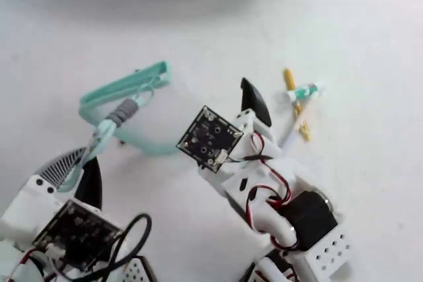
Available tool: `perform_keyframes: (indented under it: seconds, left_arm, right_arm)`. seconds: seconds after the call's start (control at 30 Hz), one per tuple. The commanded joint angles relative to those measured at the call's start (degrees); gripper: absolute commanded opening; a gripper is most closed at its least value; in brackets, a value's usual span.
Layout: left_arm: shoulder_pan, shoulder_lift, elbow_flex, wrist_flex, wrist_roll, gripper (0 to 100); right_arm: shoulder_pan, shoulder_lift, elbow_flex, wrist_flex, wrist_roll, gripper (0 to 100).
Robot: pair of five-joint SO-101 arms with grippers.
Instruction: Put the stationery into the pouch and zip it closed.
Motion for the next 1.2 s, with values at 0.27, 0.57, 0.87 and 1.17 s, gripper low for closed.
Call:
perform_keyframes:
  seconds: [0.27, 0.57, 0.87, 1.17]
  left_arm:
    - [7.87, -11.65, -1.76, 0.35, 8.44, 6]
    - [7.87, -11.91, 0.35, 0.18, 8.53, 6]
    - [7.78, -12.00, 0.79, 0.09, 8.70, 6]
    - [7.78, -11.82, 0.79, -2.37, 8.70, 6]
  right_arm:
    - [-7.25, -12.70, -0.44, 4.26, 0.09, 42.3]
    - [-9.54, -13.41, -0.18, 9.27, 0.18, 42.3]
    - [-21.41, -11.82, -0.26, 8.92, 4.92, 40.2]
    - [-18.15, -9.45, 6.51, 8.92, 7.21, 17.0]
